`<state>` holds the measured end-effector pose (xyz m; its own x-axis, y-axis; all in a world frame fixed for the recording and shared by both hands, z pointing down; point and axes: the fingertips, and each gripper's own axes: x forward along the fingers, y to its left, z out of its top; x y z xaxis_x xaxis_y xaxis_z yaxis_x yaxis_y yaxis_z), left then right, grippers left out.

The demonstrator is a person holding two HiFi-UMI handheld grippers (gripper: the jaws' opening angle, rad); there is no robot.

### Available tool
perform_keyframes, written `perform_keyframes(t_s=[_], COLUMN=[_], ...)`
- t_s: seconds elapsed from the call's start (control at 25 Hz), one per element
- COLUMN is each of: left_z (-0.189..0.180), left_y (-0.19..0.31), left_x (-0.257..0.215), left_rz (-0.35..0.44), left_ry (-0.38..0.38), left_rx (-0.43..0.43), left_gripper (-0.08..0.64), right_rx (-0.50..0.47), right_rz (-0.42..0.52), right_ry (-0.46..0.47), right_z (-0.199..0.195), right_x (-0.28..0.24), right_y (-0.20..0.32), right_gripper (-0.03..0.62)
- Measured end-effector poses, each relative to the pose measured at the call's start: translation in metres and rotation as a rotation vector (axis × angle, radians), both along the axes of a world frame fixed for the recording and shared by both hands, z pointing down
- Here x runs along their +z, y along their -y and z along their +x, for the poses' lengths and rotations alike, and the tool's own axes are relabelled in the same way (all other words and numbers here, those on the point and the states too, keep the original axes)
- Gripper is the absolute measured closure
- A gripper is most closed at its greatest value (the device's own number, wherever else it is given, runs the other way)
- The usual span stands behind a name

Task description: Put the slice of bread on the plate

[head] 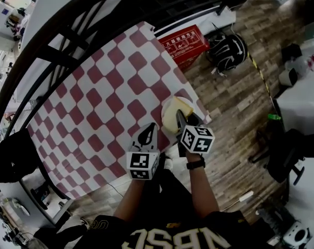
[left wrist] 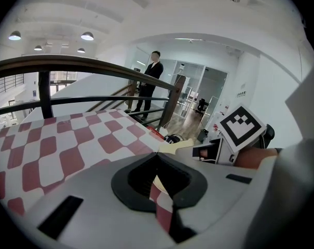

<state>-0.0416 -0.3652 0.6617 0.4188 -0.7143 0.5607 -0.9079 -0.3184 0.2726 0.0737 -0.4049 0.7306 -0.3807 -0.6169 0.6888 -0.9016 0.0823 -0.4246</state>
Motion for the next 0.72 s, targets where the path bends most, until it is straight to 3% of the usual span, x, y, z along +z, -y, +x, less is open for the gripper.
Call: perform_keyframes(t_s=[0.16, 0.32, 0.44, 0.56, 0.72], left_z=[0.011, 0.016, 0.017, 0.020, 0.021], left_y=[0.003, 0.002, -0.003, -0.007, -0.007], left_x=[0.001, 0.001, 0.001, -0.003, -0.015], left_rz=[-0.006, -0.008, -0.012, -0.011, 0.014], left_ry=[-0.024, -0.023, -0.021, -0.020, -0.015], left_rx=[0.010, 0.019, 0.018, 0.020, 0.019], left_gripper=[0.540, 0.540, 0.540, 0.540, 0.540], right_rx=[-0.045, -0.086, -0.135, -0.145, -0.150], right_rz=[0.023, 0.043, 0.000, -0.007, 0.055], right_ry=[-0.164, -0.315, -0.414, -0.431, -0.412], right_z=[0.008, 0.019, 0.027, 0.029, 0.024], right_x=[0.006, 0.010, 0.024, 0.026, -0.001], right_y=[0.008, 0.011, 0.007, 0.006, 0.003], right_gripper=[0.422, 0.333, 0.238, 0.218, 0.216])
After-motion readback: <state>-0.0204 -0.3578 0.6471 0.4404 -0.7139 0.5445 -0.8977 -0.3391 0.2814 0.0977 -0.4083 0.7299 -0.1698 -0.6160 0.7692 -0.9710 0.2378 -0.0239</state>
